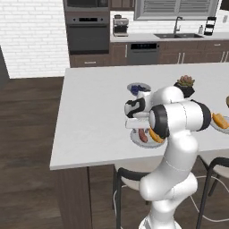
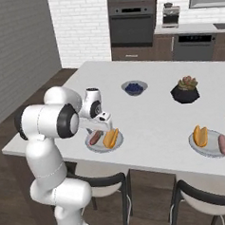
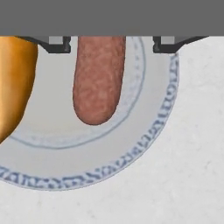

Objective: Place one bun and one sausage from the bowl on each plate.

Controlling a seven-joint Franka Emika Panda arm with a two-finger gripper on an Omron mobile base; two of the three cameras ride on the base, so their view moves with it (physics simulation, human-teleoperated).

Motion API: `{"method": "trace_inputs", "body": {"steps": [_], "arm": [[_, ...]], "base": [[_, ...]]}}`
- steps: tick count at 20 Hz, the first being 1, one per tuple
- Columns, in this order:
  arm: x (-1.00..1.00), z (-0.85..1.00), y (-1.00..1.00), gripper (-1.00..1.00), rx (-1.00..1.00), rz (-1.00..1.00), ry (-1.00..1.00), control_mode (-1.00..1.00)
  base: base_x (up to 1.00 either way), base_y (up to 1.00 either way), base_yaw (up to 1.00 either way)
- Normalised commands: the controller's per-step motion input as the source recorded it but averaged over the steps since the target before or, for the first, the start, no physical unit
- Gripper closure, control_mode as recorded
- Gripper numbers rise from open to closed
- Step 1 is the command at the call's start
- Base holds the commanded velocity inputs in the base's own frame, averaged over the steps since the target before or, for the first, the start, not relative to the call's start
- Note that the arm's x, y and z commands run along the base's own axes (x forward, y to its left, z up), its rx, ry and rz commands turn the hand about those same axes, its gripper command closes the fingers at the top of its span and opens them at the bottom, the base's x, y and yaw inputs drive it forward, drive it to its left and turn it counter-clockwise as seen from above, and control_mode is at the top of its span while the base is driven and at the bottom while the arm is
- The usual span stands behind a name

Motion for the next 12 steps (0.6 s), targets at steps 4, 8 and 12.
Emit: {"method": "trace_inputs", "body": {"steps": [4,8,12], "arm": [[-0.19,0.21,-0.01,-1.0,0.0,0.0,-0.02,-1.0],[-0.78,0.66,-0.04,-1.0,0.0,0.0,-0.02,-1.0],[-0.92,0.78,-0.08,-1.0,0.0,0.0,-0.01,-1.0]], "base": [[0.0,0.0,0.0],[0.0,0.0,0.0],[0.0,0.0,0.0]]}}
